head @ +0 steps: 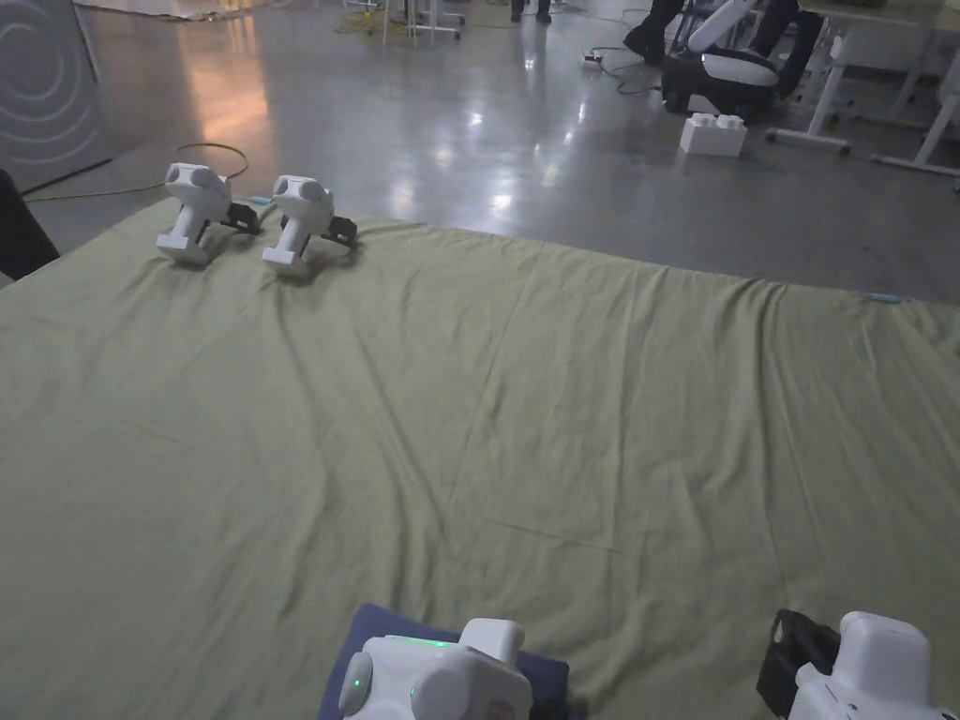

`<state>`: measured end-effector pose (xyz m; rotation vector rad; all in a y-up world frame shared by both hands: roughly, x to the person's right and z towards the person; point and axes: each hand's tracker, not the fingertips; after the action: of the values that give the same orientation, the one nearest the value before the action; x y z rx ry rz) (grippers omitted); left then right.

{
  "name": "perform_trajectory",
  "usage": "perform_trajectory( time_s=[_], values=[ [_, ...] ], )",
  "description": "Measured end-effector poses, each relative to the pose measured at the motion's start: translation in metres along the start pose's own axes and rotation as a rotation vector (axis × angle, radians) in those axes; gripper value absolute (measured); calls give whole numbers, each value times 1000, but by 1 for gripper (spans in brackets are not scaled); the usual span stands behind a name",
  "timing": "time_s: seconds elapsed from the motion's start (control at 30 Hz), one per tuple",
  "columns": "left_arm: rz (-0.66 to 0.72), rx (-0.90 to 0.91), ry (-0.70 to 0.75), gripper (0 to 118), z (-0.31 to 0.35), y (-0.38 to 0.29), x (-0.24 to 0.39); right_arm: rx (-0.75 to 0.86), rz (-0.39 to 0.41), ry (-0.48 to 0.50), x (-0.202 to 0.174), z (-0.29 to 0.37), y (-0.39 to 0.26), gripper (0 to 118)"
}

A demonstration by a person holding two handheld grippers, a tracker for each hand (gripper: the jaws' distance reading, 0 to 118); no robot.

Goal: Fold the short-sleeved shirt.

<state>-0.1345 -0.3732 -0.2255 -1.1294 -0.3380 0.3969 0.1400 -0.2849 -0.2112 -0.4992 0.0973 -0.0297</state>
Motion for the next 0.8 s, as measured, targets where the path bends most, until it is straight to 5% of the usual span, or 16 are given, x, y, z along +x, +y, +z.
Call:
perform_trajectory(
  time_s=[0.17,0.3,0.57,0.8],
  values=[
    [-10,22,-42,13,18,3,1,34,-2,12,-5,4,5,6],
    [-71,223,-48,13,69,15,3,129,17,0,-11,12,17,6],
    [-197,747,243,13,160,26,-4,301,62,-22,-28,26,42,6],
    [-235,1009,477,13,184,11,-13,409,72,-60,-35,34,51,6]
  ],
)
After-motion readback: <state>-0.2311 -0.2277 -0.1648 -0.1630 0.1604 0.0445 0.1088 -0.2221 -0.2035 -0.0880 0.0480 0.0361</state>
